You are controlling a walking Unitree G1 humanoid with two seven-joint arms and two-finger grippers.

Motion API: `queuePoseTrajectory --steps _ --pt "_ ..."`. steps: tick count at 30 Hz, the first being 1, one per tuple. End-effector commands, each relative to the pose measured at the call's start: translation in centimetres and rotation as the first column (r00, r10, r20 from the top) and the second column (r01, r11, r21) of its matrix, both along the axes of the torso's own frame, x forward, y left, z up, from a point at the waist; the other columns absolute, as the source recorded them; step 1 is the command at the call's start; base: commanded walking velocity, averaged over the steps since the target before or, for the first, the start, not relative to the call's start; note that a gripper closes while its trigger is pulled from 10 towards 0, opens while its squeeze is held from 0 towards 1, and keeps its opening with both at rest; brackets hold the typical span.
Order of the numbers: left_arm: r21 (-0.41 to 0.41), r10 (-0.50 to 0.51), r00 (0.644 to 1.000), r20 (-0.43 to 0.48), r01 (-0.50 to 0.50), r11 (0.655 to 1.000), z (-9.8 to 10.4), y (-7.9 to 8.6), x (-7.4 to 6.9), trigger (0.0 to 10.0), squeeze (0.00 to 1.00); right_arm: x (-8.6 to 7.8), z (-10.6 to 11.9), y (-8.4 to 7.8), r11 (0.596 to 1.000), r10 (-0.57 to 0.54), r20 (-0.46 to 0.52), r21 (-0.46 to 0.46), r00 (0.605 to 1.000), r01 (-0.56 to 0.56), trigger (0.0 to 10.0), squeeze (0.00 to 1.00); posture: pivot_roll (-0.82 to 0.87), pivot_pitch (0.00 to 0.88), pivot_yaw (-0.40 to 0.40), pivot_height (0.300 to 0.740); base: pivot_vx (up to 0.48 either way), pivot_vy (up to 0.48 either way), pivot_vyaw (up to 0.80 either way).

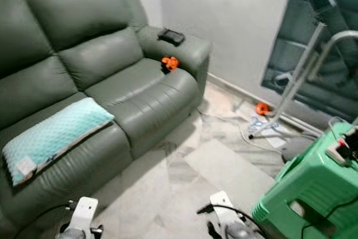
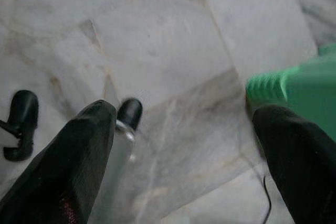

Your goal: Move the pillow to the sofa

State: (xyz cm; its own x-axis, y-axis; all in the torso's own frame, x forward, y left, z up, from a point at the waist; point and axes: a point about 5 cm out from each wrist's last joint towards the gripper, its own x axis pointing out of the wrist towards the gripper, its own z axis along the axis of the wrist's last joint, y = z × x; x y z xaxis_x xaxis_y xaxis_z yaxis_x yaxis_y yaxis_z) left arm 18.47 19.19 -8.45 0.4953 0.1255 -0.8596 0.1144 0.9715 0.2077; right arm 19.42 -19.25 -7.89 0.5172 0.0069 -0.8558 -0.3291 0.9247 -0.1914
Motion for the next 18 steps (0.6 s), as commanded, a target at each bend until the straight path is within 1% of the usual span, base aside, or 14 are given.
queuePoseTrajectory --steps 1,18 --pt "0.016 -0.008 1.000 0.005 0.008 1.000 0.09 0.19 0.12 10.0 0.00 0.63 0.28 0.38 1.000 0.007 0.021 0.003 1.000 -0.007 10.0 0.00 -0.10 0.000 0.043 0.740 0.000 0.000 -0.76" --pt "0.018 -0.013 1.000 0.002 0.013 1.000 0.11 0.26 0.15 10.0 0.00 0.66 0.28 0.46 1.000 0.003 0.020 0.007 1.000 -0.003 10.0 0.00 -0.10 0.000 0.047 0.740 0.000 0.000 -0.77"
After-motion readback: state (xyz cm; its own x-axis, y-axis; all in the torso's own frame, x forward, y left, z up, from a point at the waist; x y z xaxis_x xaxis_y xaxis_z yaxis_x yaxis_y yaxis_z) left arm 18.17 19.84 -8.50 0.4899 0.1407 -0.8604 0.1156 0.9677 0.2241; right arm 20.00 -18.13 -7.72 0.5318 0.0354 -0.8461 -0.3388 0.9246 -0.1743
